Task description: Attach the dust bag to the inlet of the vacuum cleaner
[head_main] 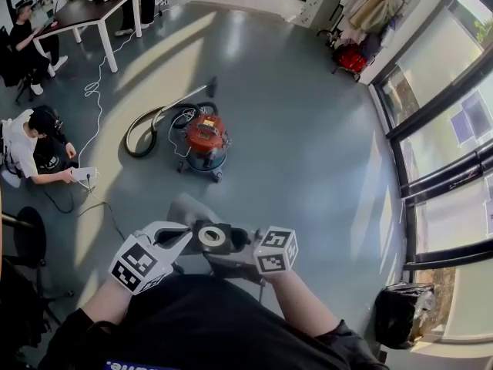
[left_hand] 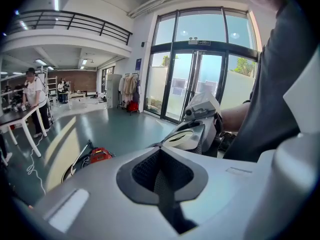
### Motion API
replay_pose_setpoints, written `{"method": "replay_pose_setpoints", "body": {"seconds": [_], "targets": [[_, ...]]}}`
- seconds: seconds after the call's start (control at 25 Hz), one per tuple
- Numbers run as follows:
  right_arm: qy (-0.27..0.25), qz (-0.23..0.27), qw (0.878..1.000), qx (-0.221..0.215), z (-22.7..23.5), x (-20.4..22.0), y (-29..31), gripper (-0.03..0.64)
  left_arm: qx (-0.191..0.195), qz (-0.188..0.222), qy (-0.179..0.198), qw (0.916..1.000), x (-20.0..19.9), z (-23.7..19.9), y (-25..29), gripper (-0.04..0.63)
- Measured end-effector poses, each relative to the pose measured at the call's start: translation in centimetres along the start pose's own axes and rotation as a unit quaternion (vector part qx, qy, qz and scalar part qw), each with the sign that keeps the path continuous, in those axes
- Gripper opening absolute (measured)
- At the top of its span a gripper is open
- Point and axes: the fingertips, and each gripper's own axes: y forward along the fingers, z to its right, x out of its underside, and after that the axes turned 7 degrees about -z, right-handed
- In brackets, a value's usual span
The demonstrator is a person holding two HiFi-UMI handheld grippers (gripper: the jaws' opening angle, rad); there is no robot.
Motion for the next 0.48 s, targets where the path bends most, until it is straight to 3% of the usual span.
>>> {"method": "replay_pose_setpoints", "body": {"seconds": [0.48], "targets": [[0.024,0.018,0.998,0.058,2.5,-5.7,6.8,0.31,0.064,0.012,0.023,0.9976,0.2,-8.6,-3.2,0.015]]}}
